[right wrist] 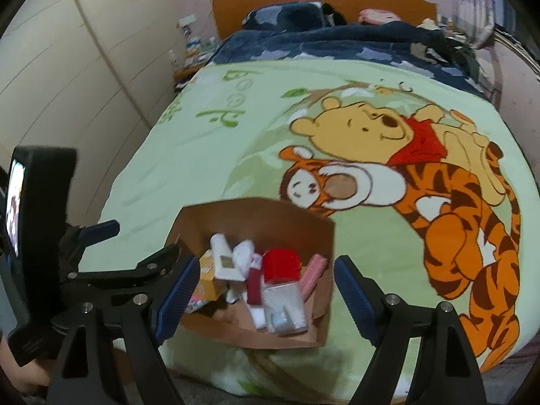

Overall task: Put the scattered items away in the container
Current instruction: 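Move both tools back from the cardboard box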

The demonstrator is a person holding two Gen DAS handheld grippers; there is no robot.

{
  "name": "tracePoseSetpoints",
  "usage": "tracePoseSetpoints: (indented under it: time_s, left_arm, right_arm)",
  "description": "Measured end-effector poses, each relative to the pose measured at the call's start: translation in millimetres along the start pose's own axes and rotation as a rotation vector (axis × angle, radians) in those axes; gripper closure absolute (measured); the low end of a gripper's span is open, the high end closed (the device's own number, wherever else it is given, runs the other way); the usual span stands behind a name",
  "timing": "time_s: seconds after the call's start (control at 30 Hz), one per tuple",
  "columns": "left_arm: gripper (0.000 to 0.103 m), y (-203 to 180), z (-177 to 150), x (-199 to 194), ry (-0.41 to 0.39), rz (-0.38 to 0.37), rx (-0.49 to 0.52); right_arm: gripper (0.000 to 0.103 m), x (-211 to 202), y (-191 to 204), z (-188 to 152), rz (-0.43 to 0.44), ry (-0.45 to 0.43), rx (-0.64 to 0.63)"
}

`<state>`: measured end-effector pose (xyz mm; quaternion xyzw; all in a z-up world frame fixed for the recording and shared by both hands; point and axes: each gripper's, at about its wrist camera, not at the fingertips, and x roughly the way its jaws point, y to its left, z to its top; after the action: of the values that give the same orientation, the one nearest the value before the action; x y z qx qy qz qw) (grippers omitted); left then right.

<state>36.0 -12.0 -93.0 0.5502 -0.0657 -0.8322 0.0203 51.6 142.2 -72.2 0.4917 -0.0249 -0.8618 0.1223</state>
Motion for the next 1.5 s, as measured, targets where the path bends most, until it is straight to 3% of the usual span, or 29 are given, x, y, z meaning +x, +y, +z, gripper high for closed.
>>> tracePoseSetpoints:
  time_s: [0.1, 0.17, 0.27, 0.57, 0.9, 1.1, 1.23, 1.37, 1.5]
  left_arm:
    - [0.019, 1.1, 3.8, -6.3, -0.026, -0.007, -0.012]
    - [0.008, 3.1, 6.6, -9.1, -0.034, 0.000, -0.029]
    - [0.001, 6.1, 9.8, -11.2, -0.039, 0.010, -0.044]
    - [0.000, -5.3, 13.6, -6.9, -0.008, -0.132, -0.027]
    - [0.000, -5.2, 25.0, -9.8, -0.012, -0.178, -0.070]
    - [0.000, -12.0, 24.9, -2.4, 0.042, -0.142, -0.057]
    - [0.000, -16.4, 23.2, -0.3, 0.065, -0.209, -0.054]
    - [0.000, -20.2, 21.8, -0.4, 0.068, -0.224, -0.044]
    - [0.000, -20.1, 22.1, 1.2, 0.091, -0.122, -0.044]
  right_arm:
    - [0.018, -7.0, -12.1, 2.1, -0.032, -0.026, 0.029]
    - [0.014, -10.7, -19.8, 2.0, -0.054, -0.037, 0.049]
    - [0.010, -15.9, -31.2, 1.6, -0.083, -0.054, 0.080]
    - [0.010, -28.4, -45.2, 3.4, -0.111, -0.098, 0.109]
    - [0.010, -32.0, -49.4, 5.5, -0.118, -0.112, 0.111]
    - [0.010, -30.9, -50.8, 5.2, -0.121, -0.115, 0.107]
    - [0.010, -29.5, -50.4, 5.1, -0.122, -0.111, 0.106]
    - [0.010, -31.3, -48.7, 5.1, -0.122, -0.119, 0.104]
    - [0.010, -33.3, -47.8, 4.7, -0.126, -0.131, 0.098]
